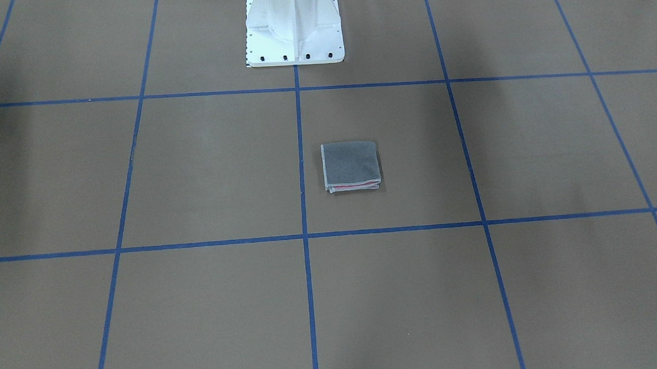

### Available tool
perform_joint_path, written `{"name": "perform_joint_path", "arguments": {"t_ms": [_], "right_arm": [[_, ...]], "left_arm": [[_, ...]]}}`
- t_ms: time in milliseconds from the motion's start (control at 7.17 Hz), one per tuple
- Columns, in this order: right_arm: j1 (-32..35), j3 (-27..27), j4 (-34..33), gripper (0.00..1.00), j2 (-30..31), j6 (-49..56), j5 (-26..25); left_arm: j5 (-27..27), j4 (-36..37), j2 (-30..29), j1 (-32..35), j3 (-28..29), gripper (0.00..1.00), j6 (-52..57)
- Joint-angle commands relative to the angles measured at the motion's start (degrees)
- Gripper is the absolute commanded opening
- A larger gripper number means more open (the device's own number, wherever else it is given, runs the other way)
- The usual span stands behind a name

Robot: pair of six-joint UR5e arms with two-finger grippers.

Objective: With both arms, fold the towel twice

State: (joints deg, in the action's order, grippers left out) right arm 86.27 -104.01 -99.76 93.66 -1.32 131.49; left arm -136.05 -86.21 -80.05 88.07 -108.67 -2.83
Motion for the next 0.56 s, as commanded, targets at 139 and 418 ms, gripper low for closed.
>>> {"name": "perform_joint_path", "arguments": {"t_ms": [139,418], "right_arm": [[-0.05,-0.05,0.0,1.0,0.03,0.09,0.0],[-0.39,0.04,0.09,1.0,-0.14,0.0,-0.09]], "left_arm": [[0.0,-0.1,-0.02,0.0,0.03,1.0,0.02],[0.0,-0.01,0.07,0.0,0.03,1.0,0.02]]}}
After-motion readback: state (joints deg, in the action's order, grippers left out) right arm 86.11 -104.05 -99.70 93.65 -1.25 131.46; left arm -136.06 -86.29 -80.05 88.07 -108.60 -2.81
